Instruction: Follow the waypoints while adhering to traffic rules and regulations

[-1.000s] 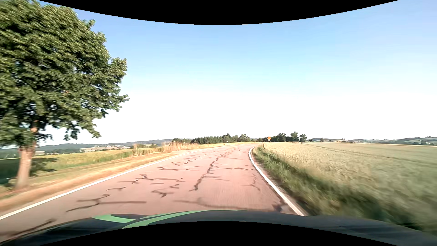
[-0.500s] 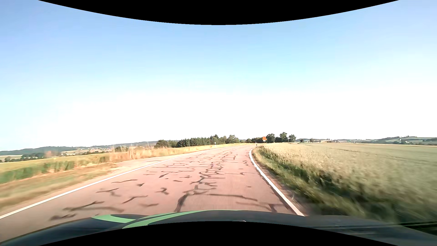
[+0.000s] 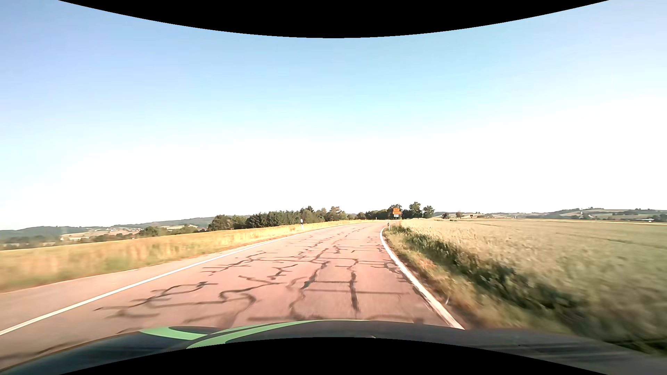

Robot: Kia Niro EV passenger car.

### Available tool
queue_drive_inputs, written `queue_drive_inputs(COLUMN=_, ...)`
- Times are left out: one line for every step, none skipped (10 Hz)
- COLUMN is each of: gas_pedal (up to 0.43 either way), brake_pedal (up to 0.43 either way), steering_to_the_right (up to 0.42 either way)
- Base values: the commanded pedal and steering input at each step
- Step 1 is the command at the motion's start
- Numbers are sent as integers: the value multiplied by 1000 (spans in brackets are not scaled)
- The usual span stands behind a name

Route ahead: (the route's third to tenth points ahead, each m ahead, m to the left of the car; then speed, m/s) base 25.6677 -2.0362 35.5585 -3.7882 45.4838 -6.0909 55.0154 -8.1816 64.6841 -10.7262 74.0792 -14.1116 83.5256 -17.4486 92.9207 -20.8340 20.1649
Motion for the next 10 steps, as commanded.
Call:
queue_drive_inputs(gas_pedal=260, brake_pedal=0, steering_to_the_right=34)
queue_drive_inputs(gas_pedal=260, brake_pedal=0, steering_to_the_right=33)
queue_drive_inputs(gas_pedal=260, brake_pedal=0, steering_to_the_right=33)
queue_drive_inputs(gas_pedal=268, brake_pedal=0, steering_to_the_right=33)
queue_drive_inputs(gas_pedal=268, brake_pedal=0, steering_to_the_right=33)
queue_drive_inputs(gas_pedal=268, brake_pedal=0, steering_to_the_right=32)
queue_drive_inputs(gas_pedal=268, brake_pedal=0, steering_to_the_right=32)
queue_drive_inputs(gas_pedal=268, brake_pedal=0, steering_to_the_right=32)
queue_drive_inputs(gas_pedal=268, brake_pedal=0, steering_to_the_right=32)
queue_drive_inputs(gas_pedal=268, brake_pedal=0, steering_to_the_right=32)
